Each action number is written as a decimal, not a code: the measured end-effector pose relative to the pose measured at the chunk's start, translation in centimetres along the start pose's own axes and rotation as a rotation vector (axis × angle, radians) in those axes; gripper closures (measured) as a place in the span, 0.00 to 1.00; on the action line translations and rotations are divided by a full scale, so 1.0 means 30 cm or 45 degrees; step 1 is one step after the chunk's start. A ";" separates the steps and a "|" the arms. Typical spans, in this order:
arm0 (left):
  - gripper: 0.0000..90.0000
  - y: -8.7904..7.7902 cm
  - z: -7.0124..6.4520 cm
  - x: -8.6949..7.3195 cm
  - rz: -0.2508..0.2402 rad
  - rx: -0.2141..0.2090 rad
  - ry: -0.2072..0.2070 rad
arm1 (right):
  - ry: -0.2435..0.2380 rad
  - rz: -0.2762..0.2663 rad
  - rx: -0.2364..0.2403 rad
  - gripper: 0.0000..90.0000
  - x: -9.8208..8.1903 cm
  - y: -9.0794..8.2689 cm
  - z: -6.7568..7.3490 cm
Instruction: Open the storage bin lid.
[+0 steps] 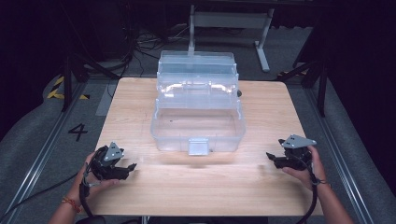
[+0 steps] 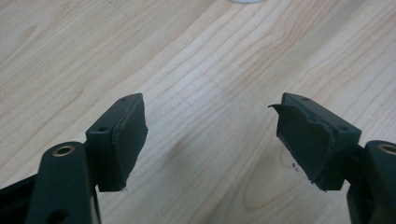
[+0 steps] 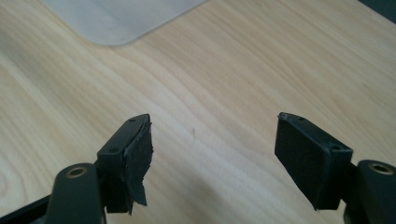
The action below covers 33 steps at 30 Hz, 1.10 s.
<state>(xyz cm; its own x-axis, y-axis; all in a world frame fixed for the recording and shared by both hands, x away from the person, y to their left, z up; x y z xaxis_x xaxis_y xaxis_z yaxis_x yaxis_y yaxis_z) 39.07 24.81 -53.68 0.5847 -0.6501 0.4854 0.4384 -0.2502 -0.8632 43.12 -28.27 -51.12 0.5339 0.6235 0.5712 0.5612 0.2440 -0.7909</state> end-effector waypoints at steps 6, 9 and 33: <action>0.25 0.010 -0.011 -0.021 -0.005 -0.029 -0.023 | 0.093 0.010 -0.017 0.27 -0.108 -0.010 -0.013; 0.24 0.021 -0.014 -0.036 -0.009 -0.067 -0.063 | 0.187 0.005 0.027 0.25 -0.162 -0.008 -0.014; 0.17 0.039 -0.016 -0.049 -0.055 -0.124 -0.167 | 0.325 0.003 0.123 0.19 -0.230 0.018 -0.009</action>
<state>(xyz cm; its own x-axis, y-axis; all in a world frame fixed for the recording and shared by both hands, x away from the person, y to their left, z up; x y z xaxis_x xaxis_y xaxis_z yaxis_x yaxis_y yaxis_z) 38.40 25.13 -55.47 0.6535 -0.5394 0.5310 0.4006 -0.3488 -0.8473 39.92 -32.64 -55.43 0.6840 0.4198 0.5965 0.5035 0.3201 -0.8025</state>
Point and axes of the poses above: each handheld gripper's, and its own axes: y roughly forward along the jaws, x roughly out of its top, z roughly to its left, the point moved 10 cm from there along y, roughly forward along the jaws, and after that the axes turned 11 degrees about z, right-handed, at the moved point
